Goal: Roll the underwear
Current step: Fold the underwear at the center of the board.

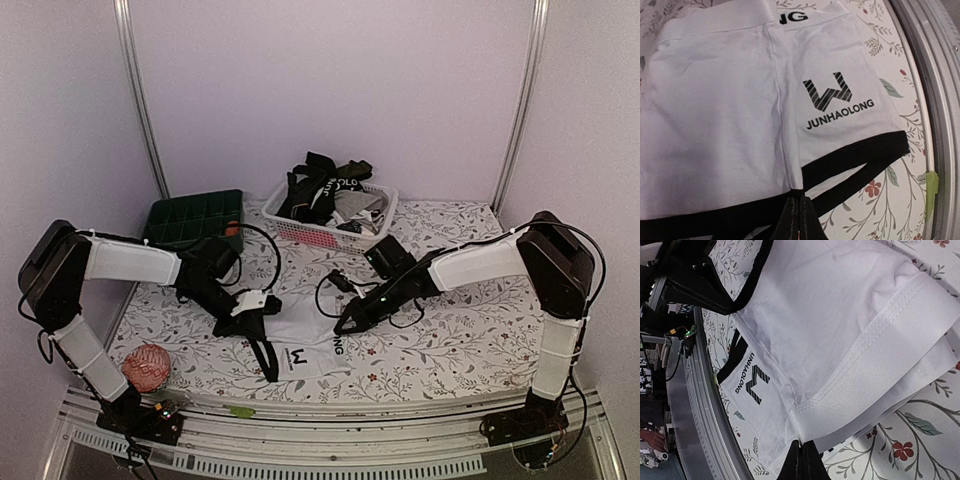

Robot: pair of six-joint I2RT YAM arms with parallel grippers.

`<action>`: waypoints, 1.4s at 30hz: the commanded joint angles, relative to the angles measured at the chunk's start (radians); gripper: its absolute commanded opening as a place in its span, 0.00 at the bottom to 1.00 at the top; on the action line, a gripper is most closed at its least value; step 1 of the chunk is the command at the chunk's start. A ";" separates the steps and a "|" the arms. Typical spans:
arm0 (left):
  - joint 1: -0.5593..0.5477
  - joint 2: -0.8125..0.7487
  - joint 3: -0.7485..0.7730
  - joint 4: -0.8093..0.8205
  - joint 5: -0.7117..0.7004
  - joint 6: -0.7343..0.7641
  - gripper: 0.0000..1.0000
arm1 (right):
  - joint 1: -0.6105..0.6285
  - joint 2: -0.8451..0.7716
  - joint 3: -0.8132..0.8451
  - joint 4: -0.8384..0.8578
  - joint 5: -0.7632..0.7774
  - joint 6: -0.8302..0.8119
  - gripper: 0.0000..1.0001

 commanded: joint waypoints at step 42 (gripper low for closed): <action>-0.062 -0.008 -0.062 0.091 -0.069 -0.019 0.34 | -0.040 0.149 0.119 -0.075 -0.200 0.250 0.00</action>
